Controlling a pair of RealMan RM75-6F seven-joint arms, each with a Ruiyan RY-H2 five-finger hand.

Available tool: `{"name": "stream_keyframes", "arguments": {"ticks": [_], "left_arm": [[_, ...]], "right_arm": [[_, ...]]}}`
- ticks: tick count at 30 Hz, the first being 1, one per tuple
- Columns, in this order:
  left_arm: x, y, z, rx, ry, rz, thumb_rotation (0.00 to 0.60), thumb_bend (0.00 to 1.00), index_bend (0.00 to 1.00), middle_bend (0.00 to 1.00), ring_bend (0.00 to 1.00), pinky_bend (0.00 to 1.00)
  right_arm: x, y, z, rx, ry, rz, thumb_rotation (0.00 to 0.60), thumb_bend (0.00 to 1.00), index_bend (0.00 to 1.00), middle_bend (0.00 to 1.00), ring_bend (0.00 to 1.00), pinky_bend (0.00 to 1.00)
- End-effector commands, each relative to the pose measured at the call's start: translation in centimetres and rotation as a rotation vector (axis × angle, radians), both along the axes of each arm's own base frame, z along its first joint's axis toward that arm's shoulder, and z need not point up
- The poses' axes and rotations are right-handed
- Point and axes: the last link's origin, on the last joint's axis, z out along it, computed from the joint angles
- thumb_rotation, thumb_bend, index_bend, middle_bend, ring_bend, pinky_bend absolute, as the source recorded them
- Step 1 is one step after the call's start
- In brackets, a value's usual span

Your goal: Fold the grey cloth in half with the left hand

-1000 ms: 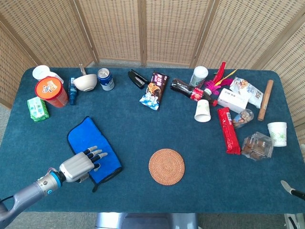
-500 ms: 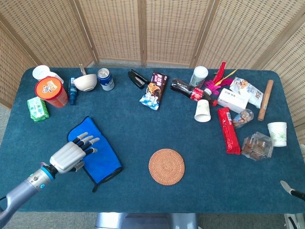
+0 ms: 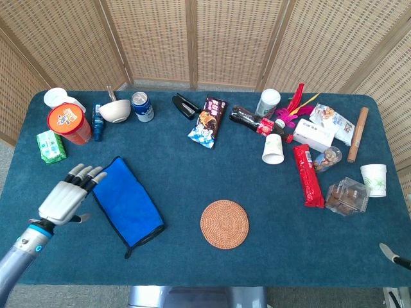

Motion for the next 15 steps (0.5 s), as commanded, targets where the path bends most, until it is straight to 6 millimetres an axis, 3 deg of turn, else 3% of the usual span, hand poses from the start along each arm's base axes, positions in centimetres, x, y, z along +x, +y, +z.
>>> {"name": "stream_keyframes", "arguments": {"ticks": [1,7,15], "left_arm": [[-1.2,-2.2,1.6,0.088,-0.057,0.07,0.6,0.07,0.0,0.0,0.0,0.0],[-2.2,-5.4,2.9,0.187,-0.137,0.112,0.6,0.07,0.0,0.0,0.0,0.0],[-3.0,-7.6,3.8,0.246,-0.201,0.133,0.6,0.07,0.0,0.0,0.0,0.0]], "right_arm": [[0.1,0.1,0.0,-0.002,-0.008,0.007,0.6,0.0,0.0,0.0,0.0,0.0],[-0.2,0.1,0.0,-0.002,-0.002,0.003,0.6,0.0,0.0,0.0,0.0,0.0],[-0.2,0.1,0.0,-0.003,0.0,0.009,0.6,0.0,0.0,0.0,0.0,0.0]]}}
